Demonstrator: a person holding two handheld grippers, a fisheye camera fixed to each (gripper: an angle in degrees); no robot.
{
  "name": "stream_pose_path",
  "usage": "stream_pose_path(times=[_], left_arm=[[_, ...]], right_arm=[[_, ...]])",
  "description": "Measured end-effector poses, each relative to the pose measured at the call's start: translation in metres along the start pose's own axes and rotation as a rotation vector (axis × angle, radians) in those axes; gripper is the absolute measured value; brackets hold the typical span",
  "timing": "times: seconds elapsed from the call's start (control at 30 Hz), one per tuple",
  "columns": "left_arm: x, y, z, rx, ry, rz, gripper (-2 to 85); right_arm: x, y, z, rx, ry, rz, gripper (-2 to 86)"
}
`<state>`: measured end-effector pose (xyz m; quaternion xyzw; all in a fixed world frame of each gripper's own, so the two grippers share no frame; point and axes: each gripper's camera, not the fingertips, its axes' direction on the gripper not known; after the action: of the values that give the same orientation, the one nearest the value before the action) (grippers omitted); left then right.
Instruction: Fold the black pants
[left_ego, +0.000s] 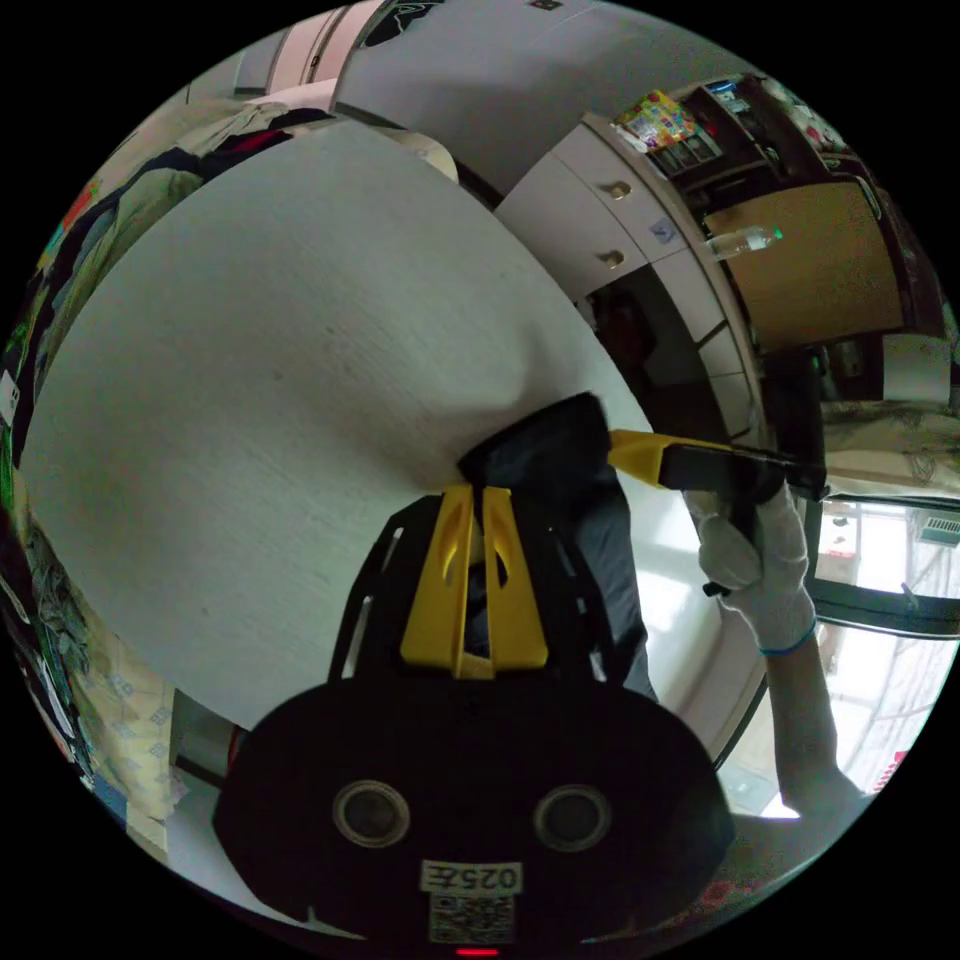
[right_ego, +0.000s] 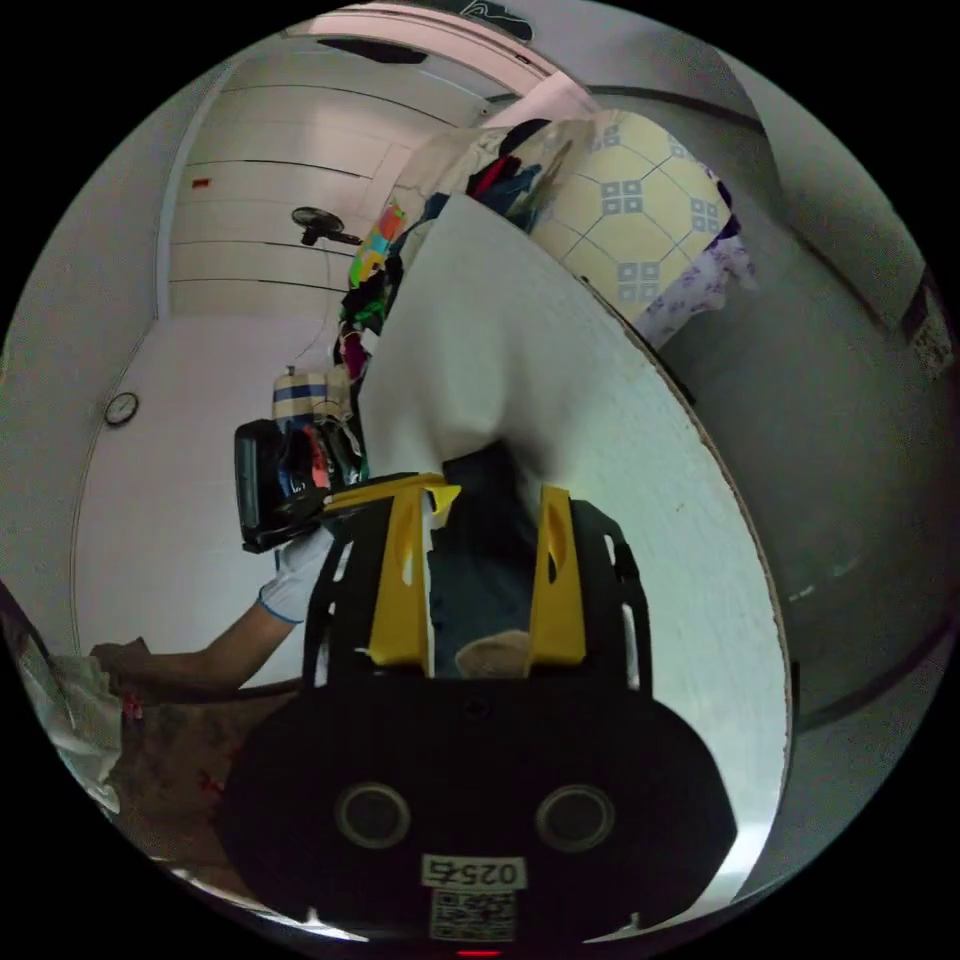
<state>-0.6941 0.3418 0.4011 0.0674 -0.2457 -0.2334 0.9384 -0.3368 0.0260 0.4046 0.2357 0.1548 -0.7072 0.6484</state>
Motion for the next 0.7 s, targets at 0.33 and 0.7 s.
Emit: stream_pose_path(times=[0.33, 0.7], left_arm=[[-0.023, 0.056, 0.042, -0.006, 0.080, -0.005, -1.0], [0.065, 0.272, -0.046, 0.425, 0.107, 0.309, -1.3]], right_arm=[[-0.084, -0.037, 0.023, -0.025, 0.349, -0.036, -0.7], [-0.286, 0.077, -0.101, 0.216, 0.236, -0.366, -0.9]])
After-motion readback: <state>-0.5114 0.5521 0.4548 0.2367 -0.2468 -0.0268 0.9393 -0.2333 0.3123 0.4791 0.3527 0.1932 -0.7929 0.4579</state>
